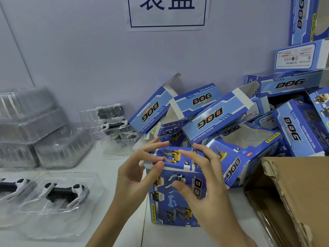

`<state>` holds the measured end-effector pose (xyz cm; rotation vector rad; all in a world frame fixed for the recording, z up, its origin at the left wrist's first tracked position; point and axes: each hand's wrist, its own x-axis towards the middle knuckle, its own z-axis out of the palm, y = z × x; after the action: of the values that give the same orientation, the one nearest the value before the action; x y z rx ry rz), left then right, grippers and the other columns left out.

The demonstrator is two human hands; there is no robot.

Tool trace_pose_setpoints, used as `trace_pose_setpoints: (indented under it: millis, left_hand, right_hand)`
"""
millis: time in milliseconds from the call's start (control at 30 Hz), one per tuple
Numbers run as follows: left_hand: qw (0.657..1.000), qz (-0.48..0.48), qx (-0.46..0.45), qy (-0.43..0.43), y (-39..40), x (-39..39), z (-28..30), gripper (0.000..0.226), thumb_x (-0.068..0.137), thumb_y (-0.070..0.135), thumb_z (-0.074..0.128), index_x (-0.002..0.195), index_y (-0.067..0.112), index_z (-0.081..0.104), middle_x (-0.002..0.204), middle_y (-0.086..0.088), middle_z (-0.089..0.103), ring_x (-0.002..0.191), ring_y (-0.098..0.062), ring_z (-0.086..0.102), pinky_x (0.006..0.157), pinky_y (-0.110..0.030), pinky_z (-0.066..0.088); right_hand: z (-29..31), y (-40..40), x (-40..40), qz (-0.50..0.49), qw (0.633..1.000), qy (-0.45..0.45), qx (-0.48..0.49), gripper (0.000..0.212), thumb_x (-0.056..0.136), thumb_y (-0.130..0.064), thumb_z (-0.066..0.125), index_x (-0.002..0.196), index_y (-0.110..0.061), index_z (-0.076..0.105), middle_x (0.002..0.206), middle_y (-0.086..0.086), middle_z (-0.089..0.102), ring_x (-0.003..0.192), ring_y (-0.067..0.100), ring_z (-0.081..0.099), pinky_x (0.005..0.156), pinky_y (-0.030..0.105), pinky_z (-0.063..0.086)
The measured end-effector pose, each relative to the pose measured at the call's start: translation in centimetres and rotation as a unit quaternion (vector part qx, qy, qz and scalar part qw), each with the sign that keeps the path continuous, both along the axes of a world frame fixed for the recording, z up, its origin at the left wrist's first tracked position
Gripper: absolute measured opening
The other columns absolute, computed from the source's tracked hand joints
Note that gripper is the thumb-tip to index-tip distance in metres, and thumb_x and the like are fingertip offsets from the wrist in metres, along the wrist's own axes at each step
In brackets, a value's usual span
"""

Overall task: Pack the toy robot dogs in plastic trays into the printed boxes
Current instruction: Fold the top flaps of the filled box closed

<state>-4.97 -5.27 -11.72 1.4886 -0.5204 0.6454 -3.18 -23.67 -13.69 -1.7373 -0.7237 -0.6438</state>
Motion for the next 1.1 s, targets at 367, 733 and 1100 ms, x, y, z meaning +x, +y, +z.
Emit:
trace_pose_setpoints:
  millis: [367, 733, 1100]
  left_hand:
    - [0.997, -0.029, 0.052, 0.048, 2.0, -0.5, 1.8, 0.022, 0.097, 0.036, 0.072, 0.106, 0.016, 0.070, 0.126, -0.012, 0.075, 0.144, -0.028, 0.051, 0.090, -0.051, 0.062]
    - [0.997, -0.023, 0.069, -0.015, 2.2, 0.3, 0.5, 0.013, 0.099, 0.033, 0.070, 0.098, 0.021, 0.065, 0.129, -0.013, 0.073, 0.145, -0.035, 0.049, 0.101, -0.057, 0.056]
    - [0.989, -0.008, 0.142, -0.036, 2.9, 0.5, 0.5, 0.019, 0.096, 0.035, 0.075, 0.106, 0.025, 0.063, 0.133, -0.003, 0.072, 0.144, -0.032, 0.052, 0.098, -0.048, 0.058]
  right_hand:
    - [0.1, 0.0, -0.1, 0.027, 0.993, 0.083, 0.078, 0.096, 0.071, -0.046, 0.086, 0.152, -0.053, 0.033, 0.146, -0.026, 0.041, 0.135, -0.007, 0.046, 0.087, 0.006, 0.051]
    - [0.3, 0.1, -0.6, -0.020, 1.000, 0.024, 0.005, 0.048, 0.080, -0.042, 0.081, 0.122, -0.050, 0.059, 0.157, -0.014, 0.033, 0.143, -0.002, 0.037, 0.098, 0.002, 0.040]
    - [0.5, -0.5, -0.2, -0.007, 1.000, -0.006, -0.006, 0.030, 0.081, -0.040, 0.079, 0.107, -0.042, 0.065, 0.160, -0.015, 0.034, 0.144, -0.013, 0.032, 0.102, -0.002, 0.029]
